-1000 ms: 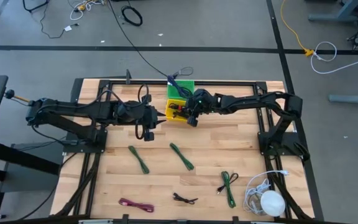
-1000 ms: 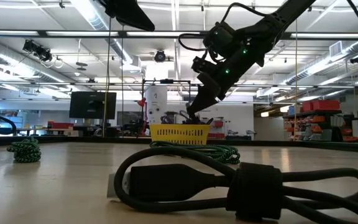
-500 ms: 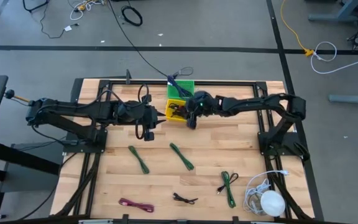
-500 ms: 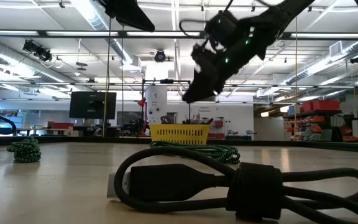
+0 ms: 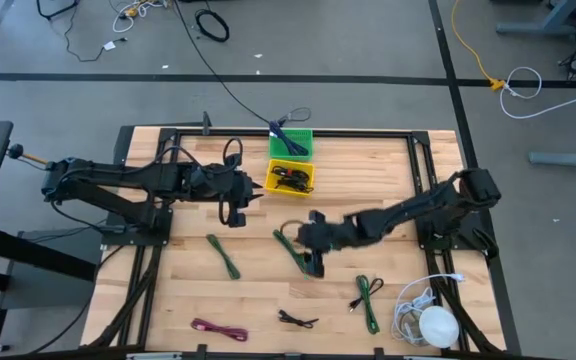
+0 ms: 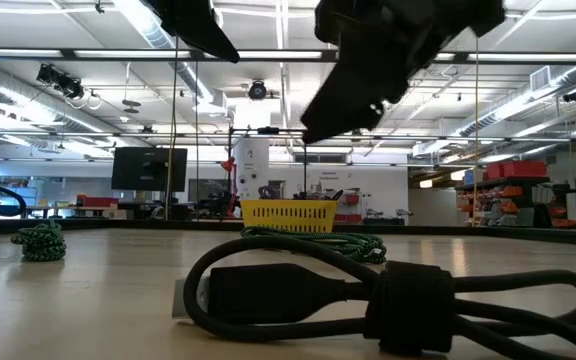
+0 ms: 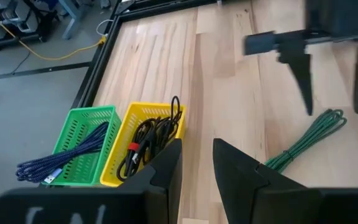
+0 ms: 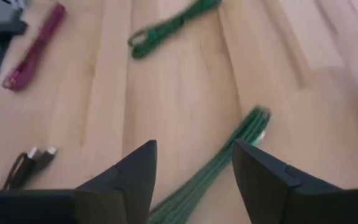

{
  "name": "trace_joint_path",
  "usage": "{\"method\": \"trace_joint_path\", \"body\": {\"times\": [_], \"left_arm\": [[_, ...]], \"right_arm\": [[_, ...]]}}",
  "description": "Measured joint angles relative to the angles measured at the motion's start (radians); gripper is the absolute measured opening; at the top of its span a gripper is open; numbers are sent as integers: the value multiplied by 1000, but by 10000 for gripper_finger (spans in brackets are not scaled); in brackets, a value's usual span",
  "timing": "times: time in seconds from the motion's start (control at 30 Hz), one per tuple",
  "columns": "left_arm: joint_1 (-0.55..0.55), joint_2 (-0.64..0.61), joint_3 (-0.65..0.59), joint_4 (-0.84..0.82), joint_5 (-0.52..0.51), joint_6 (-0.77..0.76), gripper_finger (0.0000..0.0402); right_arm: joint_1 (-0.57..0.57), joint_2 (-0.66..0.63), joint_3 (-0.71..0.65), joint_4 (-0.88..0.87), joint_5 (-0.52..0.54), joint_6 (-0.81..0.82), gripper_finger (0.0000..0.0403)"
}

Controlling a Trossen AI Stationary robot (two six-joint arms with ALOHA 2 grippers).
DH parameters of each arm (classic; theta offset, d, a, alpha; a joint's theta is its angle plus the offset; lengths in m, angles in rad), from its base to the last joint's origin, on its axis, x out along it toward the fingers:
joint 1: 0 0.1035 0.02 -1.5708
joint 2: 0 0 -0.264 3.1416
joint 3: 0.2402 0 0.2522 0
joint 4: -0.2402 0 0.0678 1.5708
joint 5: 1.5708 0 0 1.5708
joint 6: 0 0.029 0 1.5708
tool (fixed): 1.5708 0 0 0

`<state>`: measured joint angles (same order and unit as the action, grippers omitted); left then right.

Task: Pick & Place USB Port
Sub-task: Put the green charger cable into the green basket

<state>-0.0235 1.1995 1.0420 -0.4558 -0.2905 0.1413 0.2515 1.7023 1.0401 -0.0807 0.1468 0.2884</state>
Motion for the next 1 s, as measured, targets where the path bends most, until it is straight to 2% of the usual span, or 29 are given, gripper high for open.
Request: {"method": "trace_joint_path", "body": {"times": [0.13,0.3,0.73,0.93,1.0], "left_arm": [[0,0,0,-7,0,-2,96],[0,0,0,-8,11,-4,96],[0,0,0,-34,26,-29,96],[0,0,0,-32,26,-28,96],[0,0,0,-30,26,-28,96]], "right_arm": [[75,53,0,7,88,133,211],[115,154,-1,24,124,272,215],[97,198,-1,-10,134,311,214],[97,251,1,2,117,319,201],[97,261,2,2,130,318,182]]}}
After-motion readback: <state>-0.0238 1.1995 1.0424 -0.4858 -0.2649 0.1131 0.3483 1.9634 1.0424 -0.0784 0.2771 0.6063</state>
